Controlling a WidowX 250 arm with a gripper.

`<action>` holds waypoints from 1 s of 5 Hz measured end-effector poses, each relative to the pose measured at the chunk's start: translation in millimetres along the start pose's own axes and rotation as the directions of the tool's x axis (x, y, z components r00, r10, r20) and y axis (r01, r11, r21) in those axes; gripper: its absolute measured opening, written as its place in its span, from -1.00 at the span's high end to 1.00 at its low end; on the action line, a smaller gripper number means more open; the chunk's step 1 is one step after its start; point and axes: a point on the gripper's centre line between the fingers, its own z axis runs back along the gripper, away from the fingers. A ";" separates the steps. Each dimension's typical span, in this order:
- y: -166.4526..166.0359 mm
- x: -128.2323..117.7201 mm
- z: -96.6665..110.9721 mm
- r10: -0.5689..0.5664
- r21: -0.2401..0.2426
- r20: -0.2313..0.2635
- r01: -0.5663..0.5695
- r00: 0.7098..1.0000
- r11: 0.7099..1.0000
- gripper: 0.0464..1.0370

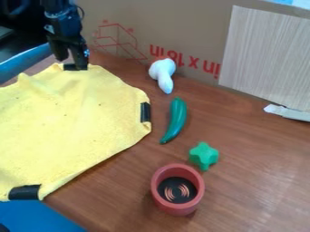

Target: Fold the cloth from the top to the bottom

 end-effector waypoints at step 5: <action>20.9 14.7 -16.1 0.004 0.053 -0.055 -0.001 0.998 0.999 -0.93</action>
